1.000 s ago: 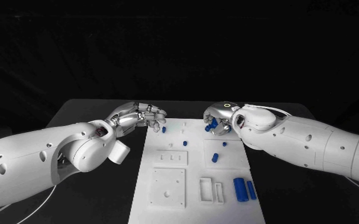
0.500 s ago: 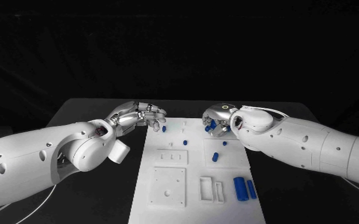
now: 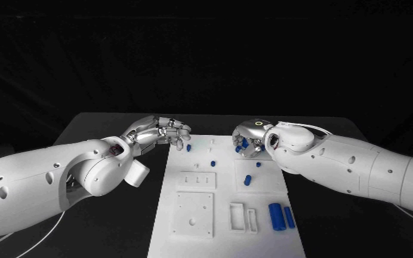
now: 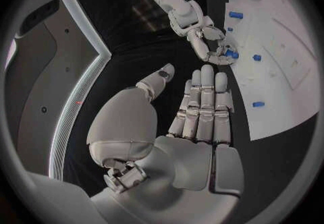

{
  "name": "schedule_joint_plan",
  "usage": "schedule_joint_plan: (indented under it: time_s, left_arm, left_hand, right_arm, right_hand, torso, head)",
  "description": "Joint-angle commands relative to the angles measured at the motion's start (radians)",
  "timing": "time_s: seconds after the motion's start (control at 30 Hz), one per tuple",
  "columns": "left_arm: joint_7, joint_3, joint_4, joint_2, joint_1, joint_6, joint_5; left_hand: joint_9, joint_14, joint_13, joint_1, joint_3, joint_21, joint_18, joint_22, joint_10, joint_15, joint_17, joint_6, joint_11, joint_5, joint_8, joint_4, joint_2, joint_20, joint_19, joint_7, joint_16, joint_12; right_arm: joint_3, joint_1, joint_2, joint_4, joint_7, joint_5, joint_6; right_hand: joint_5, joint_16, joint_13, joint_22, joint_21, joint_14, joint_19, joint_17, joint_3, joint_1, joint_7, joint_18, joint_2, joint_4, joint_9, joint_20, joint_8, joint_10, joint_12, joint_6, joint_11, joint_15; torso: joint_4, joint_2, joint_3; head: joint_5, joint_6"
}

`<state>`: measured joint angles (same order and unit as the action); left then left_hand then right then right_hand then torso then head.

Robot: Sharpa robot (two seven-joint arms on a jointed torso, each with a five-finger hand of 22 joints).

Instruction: Assemble the parts on the task board

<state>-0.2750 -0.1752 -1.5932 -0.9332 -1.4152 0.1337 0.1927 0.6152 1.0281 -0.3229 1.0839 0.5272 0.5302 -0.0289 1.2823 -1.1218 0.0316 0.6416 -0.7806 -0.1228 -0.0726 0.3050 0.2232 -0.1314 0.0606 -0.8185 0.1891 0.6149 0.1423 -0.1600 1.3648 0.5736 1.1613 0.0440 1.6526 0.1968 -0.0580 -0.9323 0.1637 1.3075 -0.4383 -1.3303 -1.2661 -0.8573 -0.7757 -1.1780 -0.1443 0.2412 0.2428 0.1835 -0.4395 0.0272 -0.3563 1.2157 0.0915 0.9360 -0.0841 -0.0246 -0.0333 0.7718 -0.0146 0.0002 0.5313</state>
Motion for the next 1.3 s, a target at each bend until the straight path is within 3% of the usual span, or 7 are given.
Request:
schedule_joint_plan:
  time_s: [0.03,0.3,0.7,0.97,1.17,1.3]
  left_arm:
    - [-0.009,0.001,0.001,0.002,-0.003,-0.008,0.002]
    - [-0.008,0.001,0.001,0.002,-0.003,-0.009,0.001]
    - [-0.007,0.001,0.001,0.002,-0.003,-0.008,0.001]
    - [-0.008,0.001,0.001,0.003,-0.003,-0.008,0.001]
    - [-0.009,0.001,0.004,0.002,-0.003,-0.008,0.001]
    - [-0.009,0.001,0.007,0.002,-0.003,-0.007,0.001]
  left_hand:
    - [0.0,0.001,0.0,-0.009,0.003,-0.005,-0.011,0.0,0.007,0.009,0.0,0.009,-0.003,0.004,-0.006,-0.003,0.001,-0.001,0.003,-0.001,-0.006,-0.005]
    - [0.0,0.001,0.0,-0.009,0.003,-0.005,-0.011,0.0,0.007,0.009,0.0,0.009,-0.003,0.004,-0.006,-0.003,0.001,-0.001,0.003,-0.001,-0.006,-0.006]
    - [0.0,0.001,0.0,-0.008,0.004,-0.006,-0.012,0.0,0.007,0.009,0.0,0.009,-0.003,0.003,-0.006,-0.003,0.001,-0.001,0.003,-0.001,-0.007,-0.007]
    - [0.001,0.001,-0.001,-0.008,0.004,-0.006,-0.012,0.0,0.007,0.009,0.0,0.01,-0.003,0.003,-0.007,-0.002,0.0,-0.001,0.003,-0.001,-0.007,-0.008]
    - [0.001,0.001,-0.001,-0.007,0.004,-0.006,-0.012,0.0,0.007,0.009,0.0,0.01,-0.003,0.003,-0.007,-0.002,0.0,-0.001,0.003,-0.001,-0.008,-0.009]
    - [0.001,0.001,-0.001,-0.007,0.004,-0.006,-0.012,0.001,0.006,0.009,0.001,0.01,-0.003,0.003,-0.007,-0.002,0.0,-0.001,0.003,-0.001,-0.008,-0.009]
  right_arm:
    - [0.0,-0.001,0.0,0.003,-0.009,0.002,-0.002]
    - [0.0,-0.001,-0.002,0.002,-0.005,0.008,-0.003]
    - [0.0,-0.003,-0.009,-0.001,0.02,0.03,0.001]
    - [0.0,-0.004,-0.01,-0.004,0.03,0.041,0.001]
    - [0.0,-0.004,-0.008,0.007,0.04,0.046,0.046]
    - [0.0,-0.004,-0.008,0.013,0.048,0.048,0.087]
  right_hand:
    - [0.004,-0.007,0.009,0.026,-0.01,0.003,0.0,-0.002,-0.006,-0.002,0.003,0.021,-0.014,0.001,-0.005,-0.007,-0.009,0.023,0.011,0.015,0.007,-0.011]
    - [0.008,-0.018,0.06,0.025,-0.032,0.011,0.005,-0.006,-0.02,0.009,0.026,0.021,-0.04,-0.004,-0.039,-0.01,-0.038,0.08,0.04,0.061,0.032,-0.036]
    - [0.007,-0.028,0.101,0.025,-0.052,0.013,0.009,-0.011,-0.027,0.017,0.032,0.021,-0.042,0.004,-0.065,-0.015,-0.044,0.083,0.042,0.067,0.037,-0.041]
    - [0.005,-0.029,0.115,0.024,-0.057,0.014,0.013,-0.011,-0.031,0.016,0.031,0.021,-0.035,0.012,-0.071,-0.014,-0.041,0.08,0.04,0.065,0.036,-0.04]
    - [-0.021,-0.031,0.133,0.023,-0.062,0.014,0.016,-0.01,-0.044,0.016,0.031,0.021,-0.036,0.015,-0.079,-0.013,-0.038,0.078,0.037,0.066,0.037,-0.04]
    - [-0.054,-0.035,0.15,0.023,-0.07,0.012,0.014,-0.011,-0.052,0.019,0.032,0.021,-0.038,0.02,-0.088,-0.014,-0.036,0.079,0.036,0.07,0.038,-0.041]
  torso:
    - [-0.0008,0.0,0.0004]
    - [-0.0014,0.001,-0.0002]
    - [-0.0011,0.002,-0.001]
    - [-0.0015,0.002,-0.0014]
    - [-0.0002,0.002,-0.0006]
    - [-0.0013,0.002,0.0]
  head:
    - [-0.001,0.0]
    - [-0.002,0.001]
    - [-0.004,0.0]
    - [-0.007,-0.01]
    - [-0.013,-0.026]
    - [-0.013,-0.025]
